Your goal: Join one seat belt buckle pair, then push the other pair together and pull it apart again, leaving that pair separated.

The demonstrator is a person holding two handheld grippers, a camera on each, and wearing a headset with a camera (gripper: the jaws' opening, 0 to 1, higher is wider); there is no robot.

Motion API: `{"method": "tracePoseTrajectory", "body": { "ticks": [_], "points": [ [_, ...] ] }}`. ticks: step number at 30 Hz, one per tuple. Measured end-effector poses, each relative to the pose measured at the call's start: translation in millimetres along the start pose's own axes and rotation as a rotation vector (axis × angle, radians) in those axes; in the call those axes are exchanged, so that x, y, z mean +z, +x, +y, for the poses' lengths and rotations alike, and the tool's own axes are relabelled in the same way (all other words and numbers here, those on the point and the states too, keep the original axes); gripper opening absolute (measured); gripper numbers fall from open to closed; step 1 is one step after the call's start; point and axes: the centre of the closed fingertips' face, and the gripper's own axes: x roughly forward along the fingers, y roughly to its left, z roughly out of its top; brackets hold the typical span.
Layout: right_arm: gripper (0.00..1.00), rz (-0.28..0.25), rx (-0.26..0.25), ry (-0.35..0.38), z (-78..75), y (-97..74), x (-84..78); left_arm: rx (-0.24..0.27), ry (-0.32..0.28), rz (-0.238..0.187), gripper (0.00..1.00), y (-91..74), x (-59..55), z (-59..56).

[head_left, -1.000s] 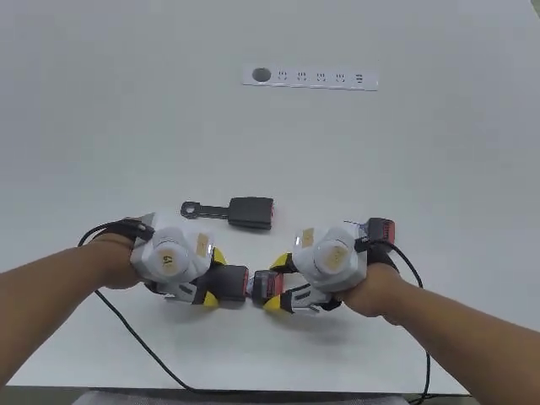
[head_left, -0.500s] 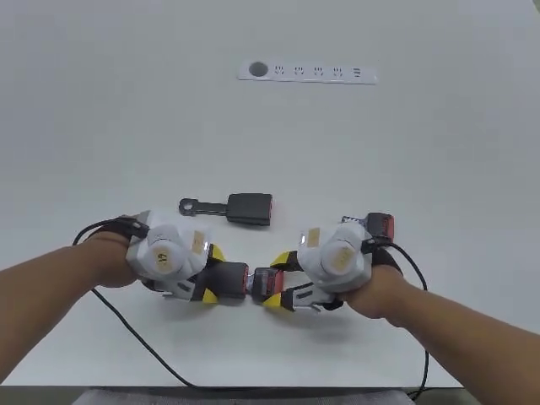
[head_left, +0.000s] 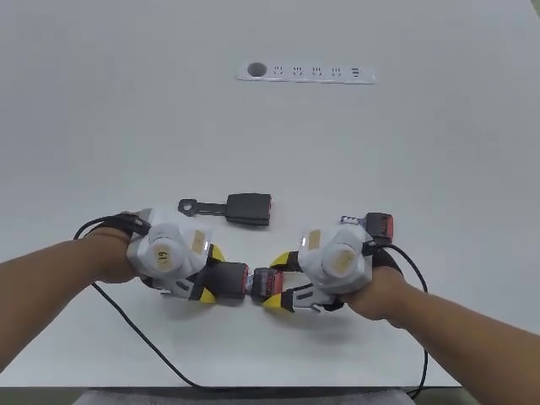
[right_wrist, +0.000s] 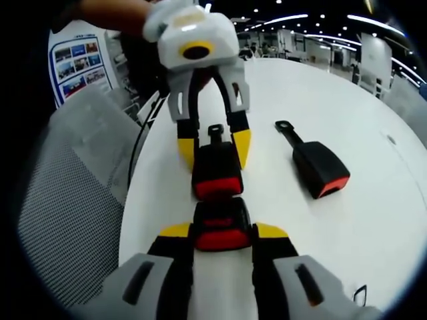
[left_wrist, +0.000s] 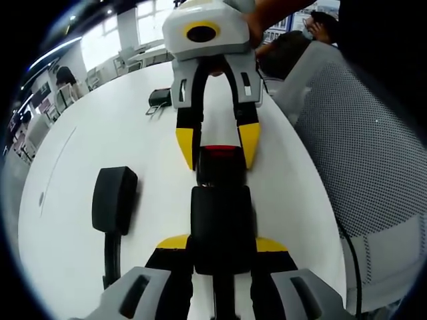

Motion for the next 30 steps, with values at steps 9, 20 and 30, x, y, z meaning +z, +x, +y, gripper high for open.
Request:
{"method": "tracePoseTrajectory", "body": {
  "ticks": [9,20,30],
  "points": [
    [0.33,-0.026,-0.01,0.006,-0.1,-0.7,-0.6,0.005,-0.005,-0.017,0.33,0.0,-0.6,0.1],
    [0.33,-0.055,-0.028,0.015,0.4,-1.1,-0.3,0.003,-0.007,-0.025,0.33,-0.2,-1.0,0.3],
    [0.33,-0.059,-0.029,0.026,-0.1,-1.2,-0.8,-0.001,0.005,-0.028,0.33,-0.6,-0.3,-0.1]
  ]
}}
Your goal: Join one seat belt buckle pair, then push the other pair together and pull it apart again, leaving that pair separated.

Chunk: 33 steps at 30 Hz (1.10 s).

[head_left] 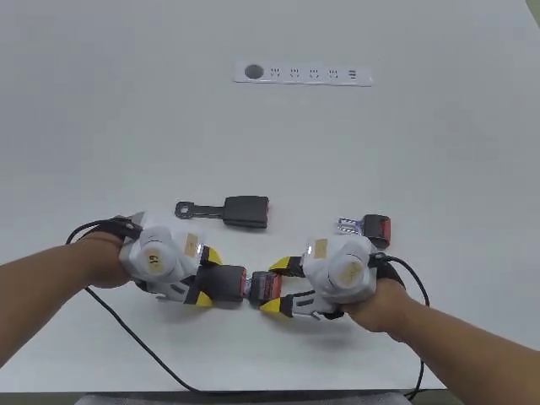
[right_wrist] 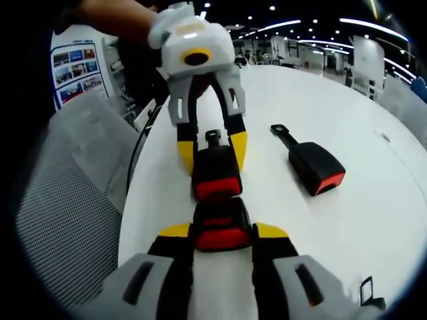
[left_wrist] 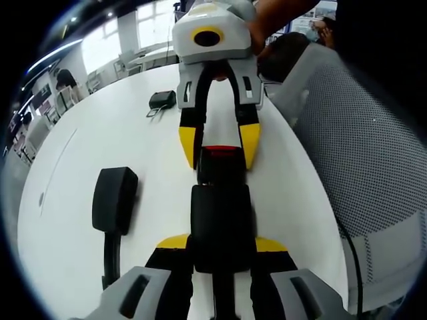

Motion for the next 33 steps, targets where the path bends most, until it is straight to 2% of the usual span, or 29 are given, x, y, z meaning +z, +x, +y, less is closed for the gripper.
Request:
{"method": "tracePoseTrajectory", "body": {
  "ticks": [3,10,17,18,19,20,21,23,24,26,27,28,29,32,33],
  "points": [
    [0.33,-0.008,-0.006,0.003,0.2,-0.3,0.0,0.0,-0.003,-0.003,0.33,-0.3,-0.3,0.7],
    [0.34,-0.003,0.003,0.021,1.2,0.3,0.1,-0.006,0.019,0.029,0.34,0.5,0.0,0.8],
    [0.36,0.009,-0.008,0.017,2.2,0.3,1.4,0.005,0.0,0.038,0.35,1.0,1.1,0.6],
    [0.36,-0.002,-0.013,0.009,2.0,-0.9,4.4,0.013,-0.016,0.034,0.35,0.9,1.3,0.7],
    [0.38,-0.001,-0.046,0.07,-0.6,-2.1,5.7,0.023,-0.036,0.028,0.35,0.9,1.8,1.0],
    [0.41,-0.015,-0.049,0.092,-1.3,-3.8,9.3,0.04,-0.069,0.034,0.35,-0.5,0.6,1.8],
    [0.46,-0.07,-0.04,0.1,-1.0,-7.6,19.2,0.046,-0.073,0.039,0.35,-2.5,0.6,2.3],
    [0.59,-0.103,-0.074,0.116,-5.8,-15.2,25.0,0.072,-0.111,-0.006,0.4,-8.9,7.9,3.1],
    [0.65,-0.107,-0.083,0.119,-7.1,-19.7,25.4,0.092,-0.155,-0.04,0.45,-13.2,12.6,4.4],
    [0.76,-0.151,-0.103,0.151,-8.7,-30.6,30.2,0.131,-0.185,-0.099,0.55,-22.5,21.7,7.8],
    [0.78,-0.174,-0.109,0.175,-8.9,-38.0,31.9,0.151,-0.196,-0.108,0.6,-26.1,23.6,10.2],
    [0.79,-0.174,-0.122,0.18,-10.2,-43.7,30.7,0.179,-0.205,-0.112,0.64,-30.1,25.0,13.6],
    [0.8,-0.178,-0.142,0.187,-12.3,-49.0,30.0,0.215,-0.217,-0.131,0.67,-35.7,28.8,18.5],
    [0.86,-0.221,-0.186,0.269,-17.9,-70.8,26.5,0.258,-0.247,-0.193,0.76,-46.9,41.3,24.4],
    [0.86,-0.222,-0.203,0.265,-20.4,-76.8,23.8,0.29,-0.244,-0.202,0.77,-52.7,43.8,29.1]
  ]
}}
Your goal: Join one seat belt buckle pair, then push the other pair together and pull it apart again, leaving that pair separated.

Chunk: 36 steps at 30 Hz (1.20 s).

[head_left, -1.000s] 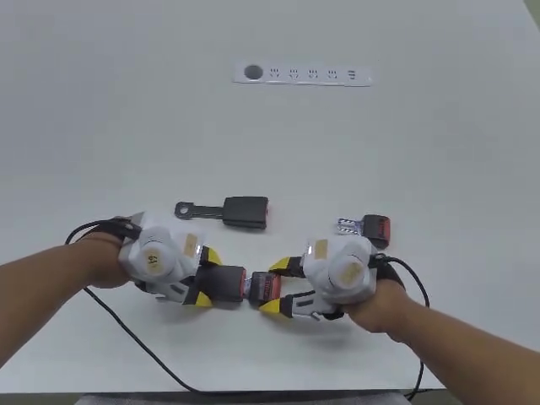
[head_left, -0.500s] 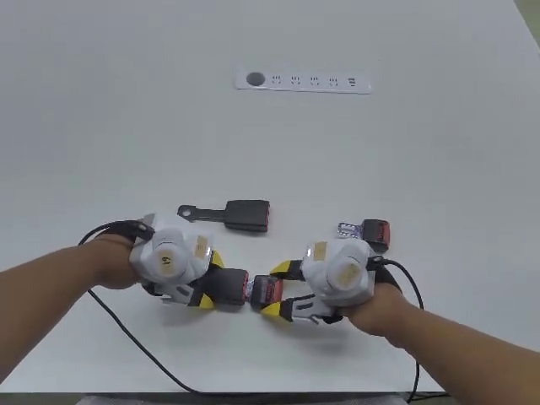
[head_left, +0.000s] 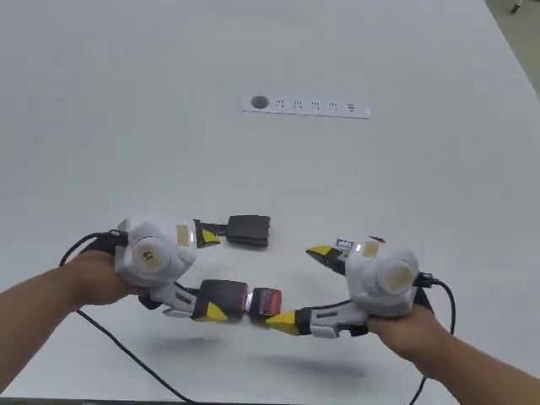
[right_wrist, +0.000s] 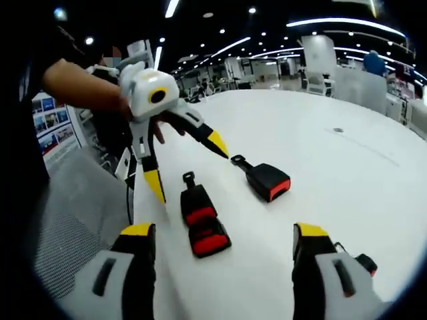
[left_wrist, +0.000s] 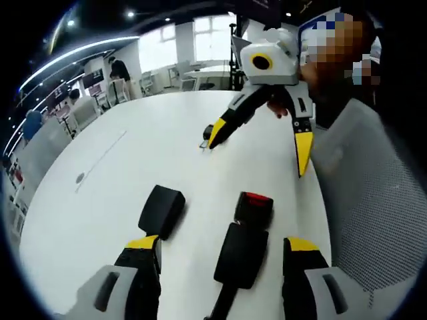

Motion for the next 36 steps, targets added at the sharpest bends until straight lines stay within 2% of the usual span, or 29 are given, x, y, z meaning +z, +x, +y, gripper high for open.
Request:
{"method": "tracePoseTrajectory", "body": {
  "ticks": [2,4,6,8,10,13,15,18,20,21,23,25,30,36],
  "points": [
    [0.89,-0.007,-0.042,-0.018,-9.4,-12.9,-1.5,0.068,0.009,-0.023,0.77,-5.0,8.5,11.9],
    [0.95,0.007,-0.076,-0.016,-18.8,-25.9,-5.4,0.074,-0.024,-0.053,0.78,-8.8,16.8,13.8],
    [0.94,0.015,-0.115,-0.047,-31.8,-38.6,-9.0,0.097,-0.018,-0.058,0.79,-12.0,21.3,19.4],
    [0.95,0.008,-0.133,-0.038,-41.2,-47.8,-9.1,0.109,-0.022,-0.064,0.81,-13.9,24.8,23.6],
    [0.95,0.021,-0.159,-0.044,-54.2,-58.3,-10.4,0.13,-0.017,-0.08,0.81,-17.3,30.1,29.7],
    [0.95,0.019,-0.186,-0.043,-71.2,-72.1,-8.6,0.16,-0.037,-0.09,0.81,-21.1,31.9,41.1],
    [0.95,0.007,-0.195,-0.078,-81.1,-79.7,-5.4,0.165,-0.041,-0.088,0.81,-20.3,30.6,44.7],
    [0.91,0.014,-0.181,-0.092,-95.0,-85.7,-6.9,0.167,-0.03,-0.074,0.81,-17.2,29.5,49.8],
    [0.83,0.049,-0.184,-0.099,-102.0,-88.5,-12.8,0.198,-0.001,-0.057,0.79,-16.3,28.0,57.6],
    [0.82,0.066,-0.186,-0.106,-106.3,-89.3,-16.5,0.201,-0.007,-0.057,0.78,-14.3,28.0,60.8],
    [0.84,0.061,-0.173,-0.097,-111.4,-88.9,-18.6,0.186,-0.026,-0.058,0.78,-10.8,30.1,61.2],
    [0.84,0.068,-0.157,-0.096,-113.0,-87.8,-20.4,0.177,-0.007,-0.044,0.78,-6.8,30.3,61.2],
    [0.84,0.111,-0.111,-0.113,-122.1,-80.4,-30.6,0.147,-0.011,-0.024,0.78,2.4,29.9,64.9],
    [0.83,0.175,-0.046,-0.137,-133.6,-67.6,-43.5,0.092,0.012,0.007,0.77,22.5,27.5,70.3]
  ]
}}
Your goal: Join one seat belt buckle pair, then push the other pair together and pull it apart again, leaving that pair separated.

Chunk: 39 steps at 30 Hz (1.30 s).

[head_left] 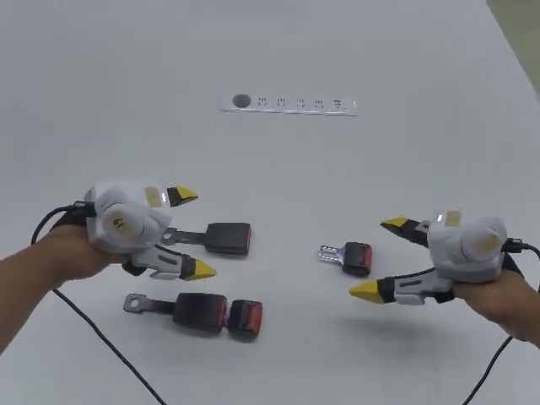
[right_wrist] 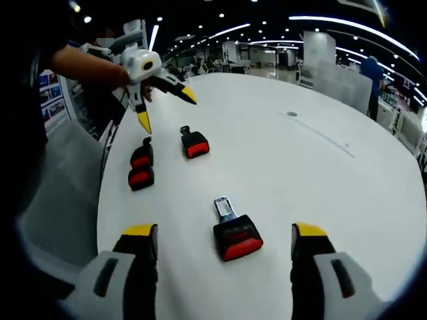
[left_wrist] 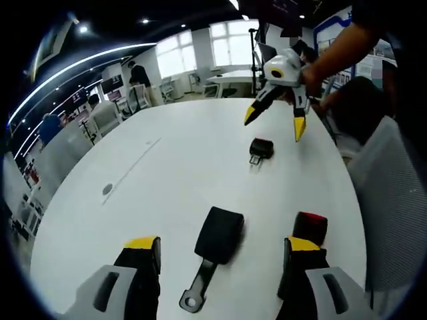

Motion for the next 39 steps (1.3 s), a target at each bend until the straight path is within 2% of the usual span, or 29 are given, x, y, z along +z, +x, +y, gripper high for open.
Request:
{"method": "tracePoseTrajectory", "body": {
  "ticks": [3,4,6,10,13,15,18,21,24,27,30,34,35,36,39],
  "points": [
    [0.82,0.016,0.041,0.014,0.4,5.8,-4.4,-0.045,0.003,0.021,0.77,13.5,-5.5,-1.3],
    [0.81,0.018,0.051,0.018,0.3,7.3,-5.6,-0.055,0.01,0.04,0.76,17.0,-9.4,-1.6],
    [0.81,0.047,0.058,0.004,-3.2,11.8,-13.3,-0.08,0.017,0.057,0.76,28.4,-15.5,-1.7],
    [0.79,0.068,0.096,0.008,-4.4,18.0,-21.1,-0.097,0.018,0.076,0.75,40.4,-23.9,1.6],
    [0.7,0.091,0.12,-0.002,-4.2,19.8,-26.3,-0.118,0.035,0.092,0.69,47.4,-30.9,1.5],
    [0.69,0.1,0.129,-0.018,-4.8,21.8,-28.5,-0.126,0.026,0.102,0.68,50.9,-34.0,2.7],
    [0.68,0.108,0.147,-0.035,-2.7,22.5,-27.7,-0.15,0.031,0.094,0.65,53.7,-34.0,-0.2],
    [0.67,0.121,0.152,-0.063,-6.3,24.3,-30.3,-0.155,0.04,0.109,0.64,57.7,-38.1,0.5],
    [0.56,0.125,0.162,-0.06,-7.2,24.0,-29.0,-0.16,0.037,0.106,0.63,59.5,-37.0,1.8],
    [0.55,0.142,0.173,-0.104,-5.2,23.8,-31.2,-0.188,0.053,0.104,0.59,59.0,-37.0,-2.2],
    [0.51,0.151,0.196,-0.145,3.1,24.1,-28.8,-0.201,0.063,0.1,0.56,58.6,-37.1,-3.1],
    [0.46,0.15,0.192,-0.132,1.9,24.6,-26.3,-0.221,0.076,0.105,0.53,59.2,-37.3,-3.1],
    [0.42,0.157,0.179,-0.162,-1.3,25.1,-26.7,-0.223,0.08,0.109,0.52,59.0,-37.2,-2.2],
    [0.37,0.161,0.18,-0.159,-1.2,24.9,-26.8,-0.223,0.08,0.111,0.51,59.1,-37.2,-1.5],
    [0.36,0.157,0.186,-0.158,-0.9,25.5,-25.7,-0.238,0.1,0.119,0.45,58.2,-37.4,-1.9]
  ]
}}
